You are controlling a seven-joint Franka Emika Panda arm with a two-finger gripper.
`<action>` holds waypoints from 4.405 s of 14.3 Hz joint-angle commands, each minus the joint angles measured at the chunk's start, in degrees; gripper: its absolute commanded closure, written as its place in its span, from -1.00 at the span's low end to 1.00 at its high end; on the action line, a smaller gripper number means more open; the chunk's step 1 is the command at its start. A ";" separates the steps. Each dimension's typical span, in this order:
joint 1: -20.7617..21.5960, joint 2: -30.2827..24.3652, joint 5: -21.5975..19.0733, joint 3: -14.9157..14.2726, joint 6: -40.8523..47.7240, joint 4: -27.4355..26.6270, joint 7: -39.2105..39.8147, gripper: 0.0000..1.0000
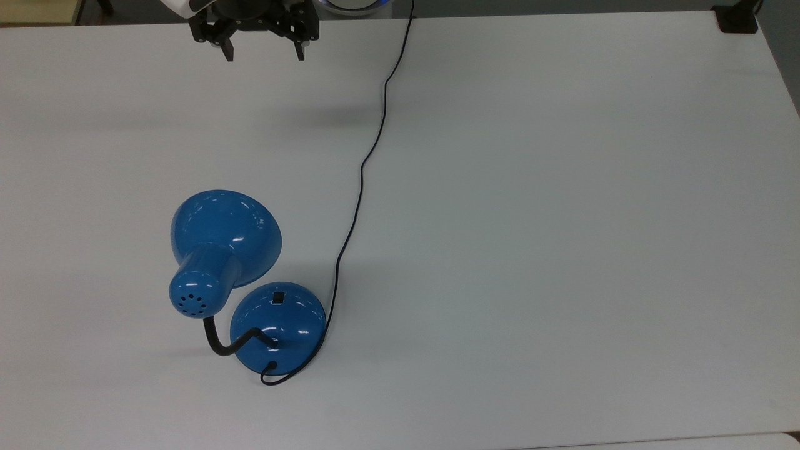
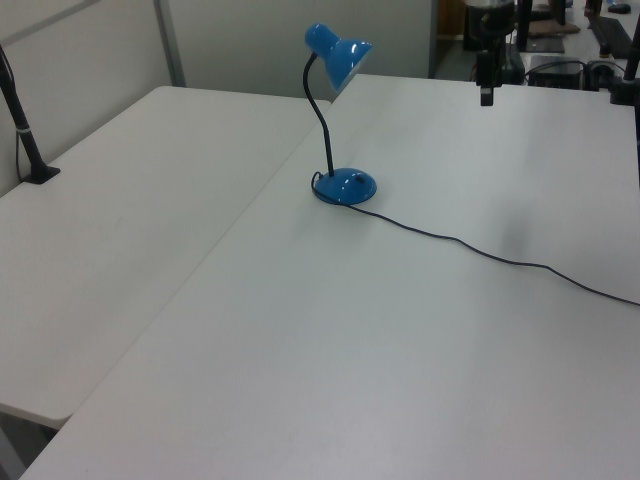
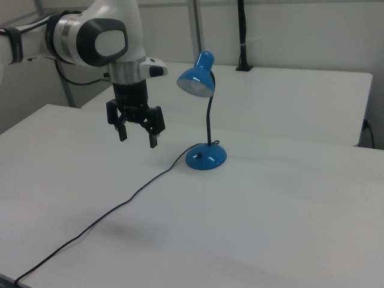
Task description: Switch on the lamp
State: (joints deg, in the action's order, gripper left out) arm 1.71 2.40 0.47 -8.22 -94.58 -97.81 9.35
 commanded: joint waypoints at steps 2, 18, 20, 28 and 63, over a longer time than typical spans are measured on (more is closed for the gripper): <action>-0.12 -0.73 0.58 -1.36 1.77 0.34 0.76 -1.00; 0.58 0.33 0.15 -2.50 -1.48 1.57 1.55 -0.70; 0.58 0.24 -0.46 -2.50 -1.48 1.31 5.30 0.25; 1.28 2.25 -3.80 -2.85 -10.43 0.08 7.62 0.98; 2.42 32.23 -17.79 -0.31 -68.54 2.45 10.26 0.98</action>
State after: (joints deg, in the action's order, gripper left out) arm 3.84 32.79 -15.98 -8.58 -161.78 -97.43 20.27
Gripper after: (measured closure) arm 0.987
